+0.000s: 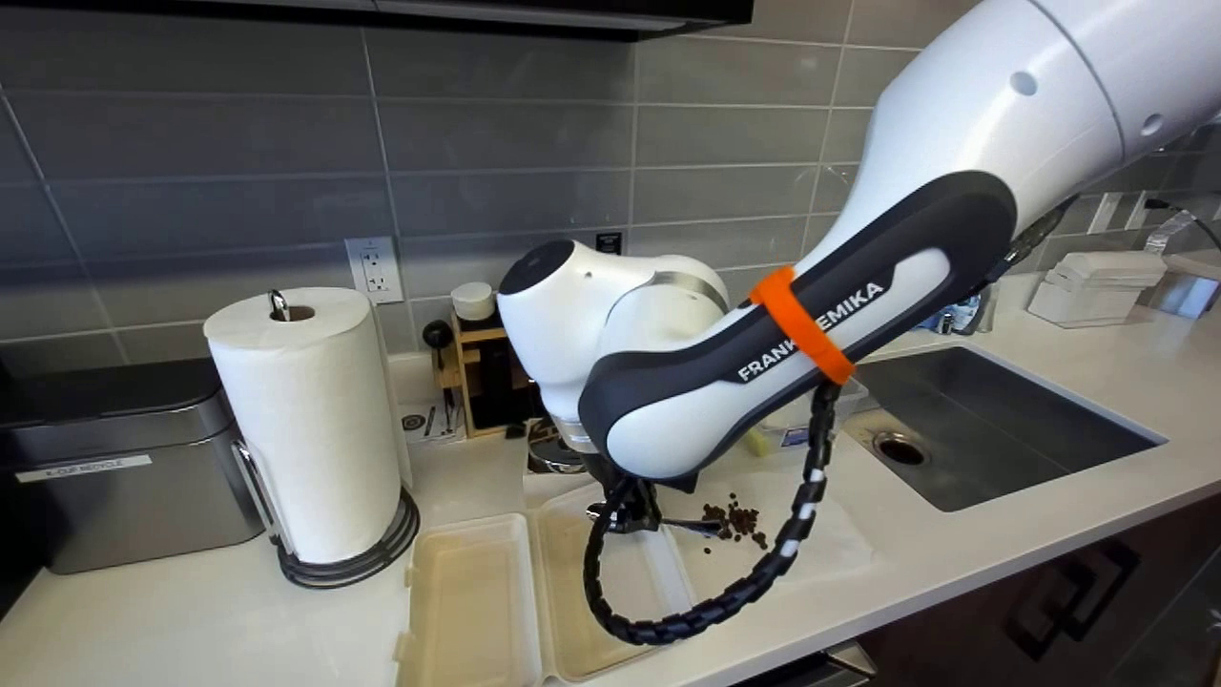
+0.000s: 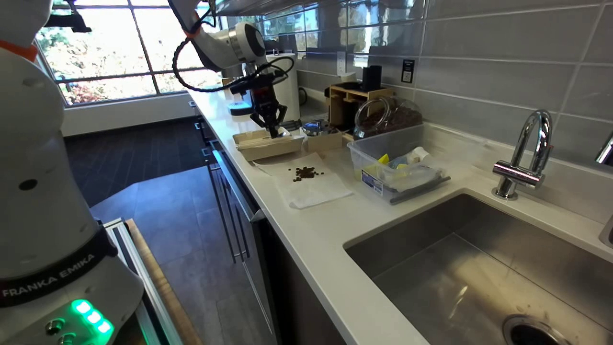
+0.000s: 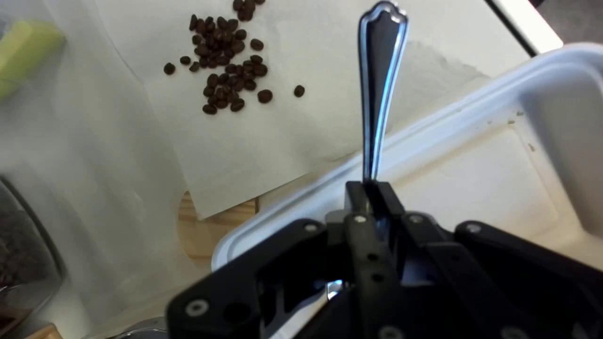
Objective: Use the silver spoon to remove some of the contents on the napkin and put them in the takeaway pack
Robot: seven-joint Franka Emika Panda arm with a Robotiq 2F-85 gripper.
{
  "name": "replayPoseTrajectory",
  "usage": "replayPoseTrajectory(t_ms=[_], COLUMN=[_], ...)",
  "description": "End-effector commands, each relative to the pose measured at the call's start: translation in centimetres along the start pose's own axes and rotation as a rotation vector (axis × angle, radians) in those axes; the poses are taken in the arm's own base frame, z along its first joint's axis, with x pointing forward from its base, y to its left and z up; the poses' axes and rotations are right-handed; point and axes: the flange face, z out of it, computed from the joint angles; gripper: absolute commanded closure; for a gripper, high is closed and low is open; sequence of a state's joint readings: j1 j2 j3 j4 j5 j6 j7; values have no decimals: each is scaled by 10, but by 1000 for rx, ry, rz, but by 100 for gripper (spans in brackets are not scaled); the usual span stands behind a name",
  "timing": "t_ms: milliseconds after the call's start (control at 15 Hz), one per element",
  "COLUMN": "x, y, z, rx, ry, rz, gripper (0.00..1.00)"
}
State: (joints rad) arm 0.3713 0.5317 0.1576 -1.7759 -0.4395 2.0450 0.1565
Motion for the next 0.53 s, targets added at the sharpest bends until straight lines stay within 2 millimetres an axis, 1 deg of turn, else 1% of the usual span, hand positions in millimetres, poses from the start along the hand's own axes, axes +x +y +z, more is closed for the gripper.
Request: replayPoseTrajectory(t_ms=[0,200,467], x=[19,23,15], y=[-9,-15,-29], z=[8,6,-3], rx=[-149,-307,-445], ry=[-4,17,-29], rz=[62,94,127], gripper=[98,98,98])
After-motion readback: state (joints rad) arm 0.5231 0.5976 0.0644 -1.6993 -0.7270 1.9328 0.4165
